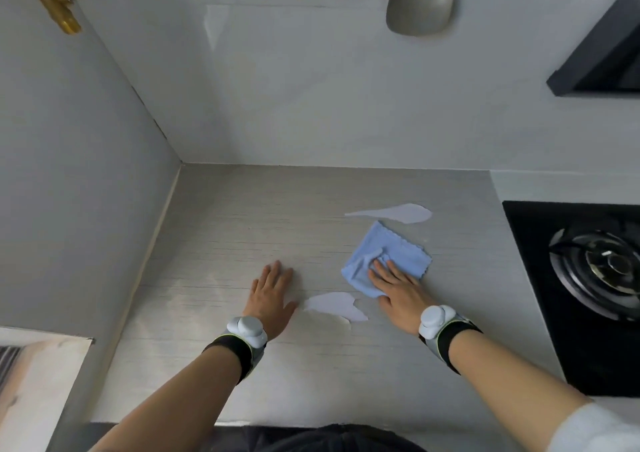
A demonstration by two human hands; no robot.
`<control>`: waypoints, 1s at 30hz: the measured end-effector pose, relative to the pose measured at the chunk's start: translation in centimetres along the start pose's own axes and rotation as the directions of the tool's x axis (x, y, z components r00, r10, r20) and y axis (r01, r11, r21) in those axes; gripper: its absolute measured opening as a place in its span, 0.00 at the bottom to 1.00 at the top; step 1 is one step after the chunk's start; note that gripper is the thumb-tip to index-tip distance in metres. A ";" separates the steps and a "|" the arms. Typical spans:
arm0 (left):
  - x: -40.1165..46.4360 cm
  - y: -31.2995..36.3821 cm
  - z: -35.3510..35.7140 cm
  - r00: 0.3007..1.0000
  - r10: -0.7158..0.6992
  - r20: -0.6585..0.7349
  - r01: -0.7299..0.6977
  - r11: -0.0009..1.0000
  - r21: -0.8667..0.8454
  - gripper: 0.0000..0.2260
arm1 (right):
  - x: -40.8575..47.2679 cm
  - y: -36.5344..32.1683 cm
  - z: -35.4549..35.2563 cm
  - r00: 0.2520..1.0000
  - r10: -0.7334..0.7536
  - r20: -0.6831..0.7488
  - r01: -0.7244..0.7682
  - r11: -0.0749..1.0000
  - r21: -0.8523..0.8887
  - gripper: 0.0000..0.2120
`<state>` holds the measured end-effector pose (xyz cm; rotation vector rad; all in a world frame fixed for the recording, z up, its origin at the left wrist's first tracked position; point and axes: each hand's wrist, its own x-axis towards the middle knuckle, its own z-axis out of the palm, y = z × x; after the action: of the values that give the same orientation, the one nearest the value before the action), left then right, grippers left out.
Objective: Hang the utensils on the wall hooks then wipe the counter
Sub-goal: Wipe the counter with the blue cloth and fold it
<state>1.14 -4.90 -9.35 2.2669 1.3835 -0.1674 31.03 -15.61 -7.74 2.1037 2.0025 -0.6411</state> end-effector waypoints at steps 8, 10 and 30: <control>0.7 -0.4 1.6 1.000 -0.011 -0.017 0.012 0.999 0.035 0.32 | -7.1 0.8 5.7 0.977 0.183 -0.106 -0.173 0.980 0.098 0.29; 0.8 -0.3 1.7 1.000 -0.020 -0.016 0.020 0.999 0.030 0.32 | -8.6 0.0 7.1 0.967 0.216 -0.133 -0.200 0.972 0.126 0.29; -7.5 -2.6 3.3 0.971 0.238 0.024 -0.237 0.971 -0.036 0.31 | -15.6 -17.2 11.6 0.976 0.191 -0.107 -0.162 0.960 0.230 0.28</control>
<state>-4.25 -11.45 -10.53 2.3699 1.0808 -0.0965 11.78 -33.03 -8.66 2.4780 1.8490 -0.7441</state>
